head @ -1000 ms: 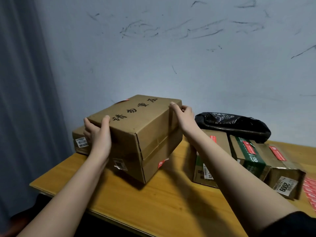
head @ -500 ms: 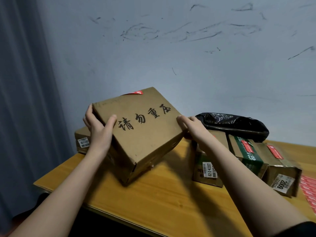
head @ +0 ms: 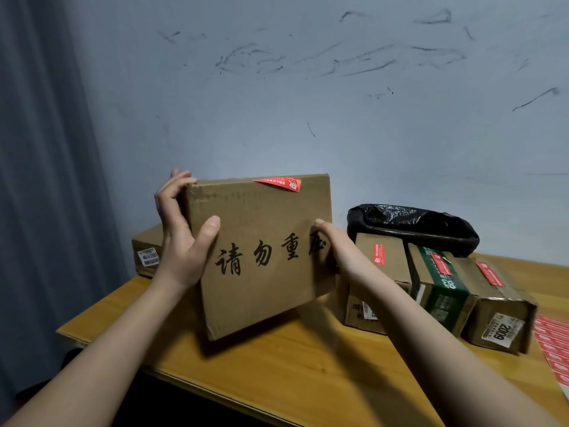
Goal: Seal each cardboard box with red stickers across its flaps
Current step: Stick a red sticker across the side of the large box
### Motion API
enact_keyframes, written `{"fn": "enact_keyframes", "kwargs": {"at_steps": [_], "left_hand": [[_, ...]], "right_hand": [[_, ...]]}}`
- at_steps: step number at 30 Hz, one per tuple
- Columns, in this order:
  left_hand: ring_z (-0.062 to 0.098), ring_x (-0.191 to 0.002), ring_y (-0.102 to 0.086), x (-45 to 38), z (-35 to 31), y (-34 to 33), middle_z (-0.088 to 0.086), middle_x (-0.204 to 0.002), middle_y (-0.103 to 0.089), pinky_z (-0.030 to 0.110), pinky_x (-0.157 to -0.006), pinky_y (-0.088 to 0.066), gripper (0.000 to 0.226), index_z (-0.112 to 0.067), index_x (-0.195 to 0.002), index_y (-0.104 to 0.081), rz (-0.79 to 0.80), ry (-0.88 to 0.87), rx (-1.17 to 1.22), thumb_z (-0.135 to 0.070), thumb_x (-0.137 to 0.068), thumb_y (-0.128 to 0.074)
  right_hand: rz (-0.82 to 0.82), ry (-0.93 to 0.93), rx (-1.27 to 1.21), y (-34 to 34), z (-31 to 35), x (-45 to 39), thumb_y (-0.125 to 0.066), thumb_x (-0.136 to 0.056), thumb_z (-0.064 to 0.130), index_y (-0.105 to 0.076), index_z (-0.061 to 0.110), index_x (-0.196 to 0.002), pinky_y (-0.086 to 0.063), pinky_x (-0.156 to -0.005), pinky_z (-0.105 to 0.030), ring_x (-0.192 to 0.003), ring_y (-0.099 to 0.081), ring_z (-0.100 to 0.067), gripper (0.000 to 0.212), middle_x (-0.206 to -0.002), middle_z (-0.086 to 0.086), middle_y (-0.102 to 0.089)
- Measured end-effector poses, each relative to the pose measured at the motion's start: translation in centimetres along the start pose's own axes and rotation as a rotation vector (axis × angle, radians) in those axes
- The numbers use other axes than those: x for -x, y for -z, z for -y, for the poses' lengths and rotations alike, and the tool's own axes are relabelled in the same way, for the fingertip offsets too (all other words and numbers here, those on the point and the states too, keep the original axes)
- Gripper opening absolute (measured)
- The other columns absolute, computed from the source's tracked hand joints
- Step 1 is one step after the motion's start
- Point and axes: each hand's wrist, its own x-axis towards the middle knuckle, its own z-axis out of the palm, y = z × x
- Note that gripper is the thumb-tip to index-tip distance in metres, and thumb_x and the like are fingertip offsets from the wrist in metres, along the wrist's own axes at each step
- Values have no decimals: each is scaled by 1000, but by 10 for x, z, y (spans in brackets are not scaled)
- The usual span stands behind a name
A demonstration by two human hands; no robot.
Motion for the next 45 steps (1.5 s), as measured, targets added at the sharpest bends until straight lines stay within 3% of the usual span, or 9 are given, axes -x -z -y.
{"fn": "enact_keyframes", "kwargs": {"at_steps": [3,6,8,10,13,16,23,32,45], "left_hand": [[12,-147,-11,8,-3,-5,-7,-142,-35,38,-118,-12,45,-37,-125,-29,-31,36,-47,-40,-85,-51],[12,-145,-19,19,-6,-5,-16,-142,-36,42,-119,-18,46,-41,-125,-32,-28,23,-65,-38,-86,-56],[14,-144,-23,25,-10,-5,-19,-145,-34,48,-117,-24,50,-46,-126,-30,0,-40,-66,-36,-86,-59],[18,-145,-24,29,-11,-6,-8,-148,-36,51,-116,-26,49,-36,-128,-35,24,-108,-95,-35,-86,-61],[26,-145,-24,36,-8,-5,8,-146,-38,56,-113,-29,53,-16,-127,-37,60,-201,-137,-35,-85,-63],[31,-144,-25,40,-5,-3,13,-143,-40,56,-112,-29,54,-11,-125,-36,72,-268,-159,-41,-87,-61],[36,-142,-27,43,-3,-1,14,-140,-40,55,-114,-27,62,-11,-131,-38,106,-359,-292,-37,-82,-65],[37,-142,-24,46,-7,4,15,-140,-40,48,-117,-21,59,-10,-120,-41,132,-374,-293,-39,-77,-69],[37,-142,-26,53,-16,3,10,-136,-44,45,-117,-23,60,-11,-113,-41,114,-302,-311,-41,-72,-72]], "right_hand": [[-43,-22,-152,-2,-8,0,-45,-87,65,-40,28,-122,-37,-102,-40,-116,-46,-20,52,-124,1,-49],[-73,-75,-221,-8,-13,4,-49,-62,80,-43,29,-121,-40,-103,-46,-113,-52,-24,78,-123,-4,-55],[-73,-79,-277,-9,-17,9,-50,-65,81,-40,28,-120,-43,-99,-44,-110,-53,-22,77,-118,-3,-55],[-74,-76,-329,-10,-19,13,-47,-72,82,-33,30,-120,-41,-94,-41,-111,-51,-20,72,-115,3,-52],[-33,-71,-356,-10,-18,20,-39,-65,90,-35,33,-137,-35,-99,-37,-120,-45,-18,92,-133,3,-48],[13,-87,-373,-9,-18,25,-31,-75,85,-27,28,-151,-25,-116,-44,-138,-35,-21,95,-151,0,-37],[21,-117,-378,-6,-19,31,-34,-57,94,-20,31,-153,-20,-118,-51,-144,-27,-26,116,-158,-4,-28],[21,-136,-405,-9,-17,40,-43,-58,89,-25,26,-152,-22,-119,-45,-141,-32,-21,115,-155,-1,-33],[27,-85,-423,-14,-18,45,-41,-87,68,-36,23,-147,-23,-117,-36,-131,-40,-13,75,-144,4,-44]]}}
